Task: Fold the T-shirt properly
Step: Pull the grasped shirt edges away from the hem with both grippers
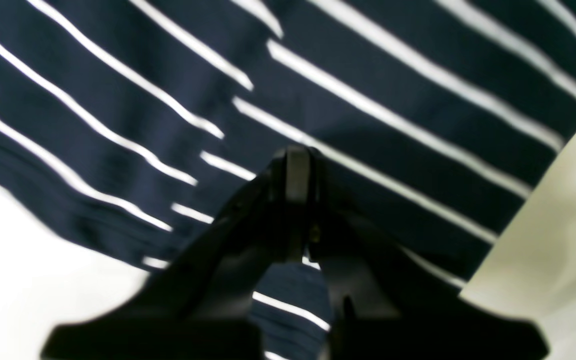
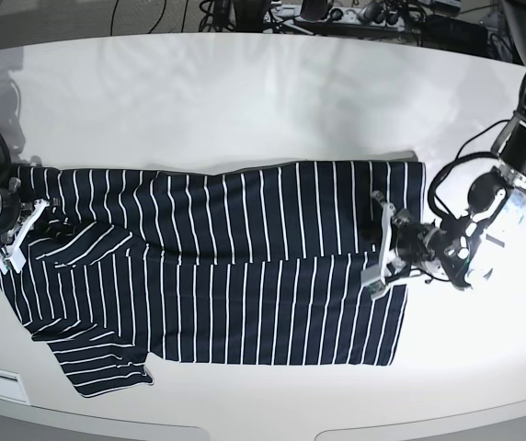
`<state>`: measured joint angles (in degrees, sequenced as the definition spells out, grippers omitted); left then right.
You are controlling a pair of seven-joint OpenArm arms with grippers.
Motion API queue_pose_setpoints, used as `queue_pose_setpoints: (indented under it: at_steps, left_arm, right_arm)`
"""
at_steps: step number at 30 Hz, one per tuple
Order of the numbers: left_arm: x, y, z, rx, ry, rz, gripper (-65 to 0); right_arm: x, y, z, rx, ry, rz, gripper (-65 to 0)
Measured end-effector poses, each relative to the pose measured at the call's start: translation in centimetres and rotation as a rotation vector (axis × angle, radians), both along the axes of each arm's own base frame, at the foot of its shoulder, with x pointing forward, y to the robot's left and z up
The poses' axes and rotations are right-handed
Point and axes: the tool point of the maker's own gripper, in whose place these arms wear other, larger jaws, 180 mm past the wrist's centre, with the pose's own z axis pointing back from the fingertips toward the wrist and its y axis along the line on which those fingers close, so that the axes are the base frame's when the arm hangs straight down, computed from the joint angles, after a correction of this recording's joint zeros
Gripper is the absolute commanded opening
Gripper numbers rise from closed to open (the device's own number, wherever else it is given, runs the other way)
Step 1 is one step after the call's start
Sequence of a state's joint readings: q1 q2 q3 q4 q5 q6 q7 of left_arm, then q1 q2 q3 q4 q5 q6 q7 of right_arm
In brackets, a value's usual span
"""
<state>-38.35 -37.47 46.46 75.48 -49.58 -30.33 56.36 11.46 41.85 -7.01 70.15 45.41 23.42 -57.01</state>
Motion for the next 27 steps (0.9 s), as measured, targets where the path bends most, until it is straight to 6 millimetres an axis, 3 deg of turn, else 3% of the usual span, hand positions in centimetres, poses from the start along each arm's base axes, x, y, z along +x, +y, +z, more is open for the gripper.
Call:
queue_pose_setpoints:
  at_steps: [8,15,20,27]
  left_arm:
    - [-1.8,-1.0,-3.1,0.002,0.010,-0.025,-65.0]
    - [-3.2,-0.6,-2.6,-0.001,0.062,-0.026,-65.0]
    - [-5.0,0.3,-2.1,-0.014,0.102,-0.030,-65.0]
    - [-8.8,2.8,-1.5,0.045,0.116,-0.094,-65.0]
  right_arm:
    - [-0.2,0.9,-0.1,0.015,0.004,0.064,-65.0]
    - [-1.9,1.2,-0.3,0.066,0.061,0.076,-65.0]
    - [-3.9,-0.1,-0.8,0.069,0.070,0.066,-65.0]
    - [-6.8,-0.3,-1.0,0.026,0.086,0.094,-65.0]
